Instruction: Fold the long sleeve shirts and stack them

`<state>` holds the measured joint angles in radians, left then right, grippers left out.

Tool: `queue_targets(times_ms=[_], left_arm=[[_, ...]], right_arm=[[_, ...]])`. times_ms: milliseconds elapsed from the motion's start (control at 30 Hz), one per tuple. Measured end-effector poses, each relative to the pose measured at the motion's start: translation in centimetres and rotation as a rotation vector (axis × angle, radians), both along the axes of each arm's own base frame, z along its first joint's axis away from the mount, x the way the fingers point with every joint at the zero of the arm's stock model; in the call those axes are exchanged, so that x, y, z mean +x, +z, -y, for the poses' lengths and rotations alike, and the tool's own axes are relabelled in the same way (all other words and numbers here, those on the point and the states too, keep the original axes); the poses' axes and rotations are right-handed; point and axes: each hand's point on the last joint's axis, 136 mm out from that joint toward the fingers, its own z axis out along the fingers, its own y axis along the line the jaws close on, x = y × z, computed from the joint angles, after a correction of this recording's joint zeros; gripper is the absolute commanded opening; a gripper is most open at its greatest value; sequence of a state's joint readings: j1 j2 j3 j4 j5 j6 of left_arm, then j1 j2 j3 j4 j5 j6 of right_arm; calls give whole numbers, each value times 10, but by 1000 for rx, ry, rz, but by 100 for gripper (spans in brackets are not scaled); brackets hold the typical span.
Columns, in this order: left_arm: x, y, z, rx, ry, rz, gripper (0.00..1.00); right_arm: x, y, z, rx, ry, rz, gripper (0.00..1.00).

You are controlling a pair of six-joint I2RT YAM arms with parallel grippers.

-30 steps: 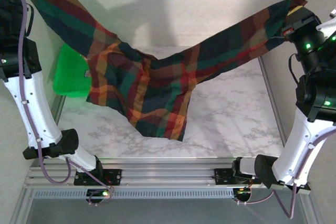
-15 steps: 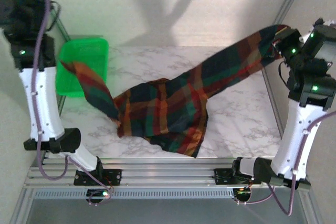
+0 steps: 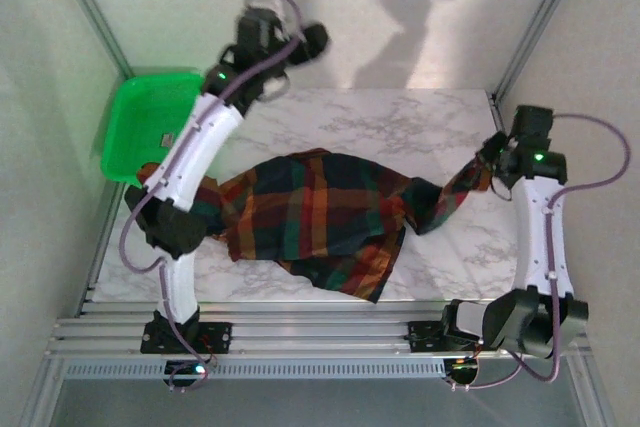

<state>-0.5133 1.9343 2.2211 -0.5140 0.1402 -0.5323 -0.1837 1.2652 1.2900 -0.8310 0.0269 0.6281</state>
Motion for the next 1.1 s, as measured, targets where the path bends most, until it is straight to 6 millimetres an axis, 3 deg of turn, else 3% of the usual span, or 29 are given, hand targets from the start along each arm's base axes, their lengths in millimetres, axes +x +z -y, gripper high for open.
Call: queue_targets(times_ms=[33, 100, 167, 233, 300, 400, 467, 533, 633, 733, 833, 933, 1100], left_arm=[[-33, -22, 18, 23, -42, -74, 89], [-104, -60, 33, 45, -117, -213, 94], [-174, -91, 19, 35, -150, -337, 94], [-229, -112, -5, -10, -149, -436, 94], [-266, -128, -14, -51, -158, -504, 93], [-306, -170, -6, -87, -213, -637, 89], [-315, -215, 1, -75, -205, -744, 88], [-318, -273, 4, -21, -157, -866, 86], [-319, -326, 9, 39, -104, -983, 82], [-311, -344, 26, 16, -107, -1008, 79], [-308, -359, 34, 12, -106, -1028, 77], [-308, -369, 36, 12, -98, -1041, 74], [-308, -385, 23, 45, -80, -1062, 71]], right_arm=[[-5, -18, 1, 1, -10, -56, 57], [-12, -38, 4, -2, -21, -131, 69], [-16, -45, 3, -10, -14, -158, 73], [-17, -46, -1, -36, 10, -171, 77], [-17, -43, -12, -84, 72, -183, 78], [-11, -27, -47, -144, 242, -173, 78], [-3, -17, -78, -170, 381, -158, 79], [9, -17, -114, -200, 533, -167, 78], [28, -43, -165, -225, 716, -234, 77], [43, -90, -196, -256, 829, -347, 75], [52, -132, -214, -274, 895, -448, 74], [55, -160, -221, -279, 925, -504, 72], [65, -184, -225, -274, 925, -546, 66]])
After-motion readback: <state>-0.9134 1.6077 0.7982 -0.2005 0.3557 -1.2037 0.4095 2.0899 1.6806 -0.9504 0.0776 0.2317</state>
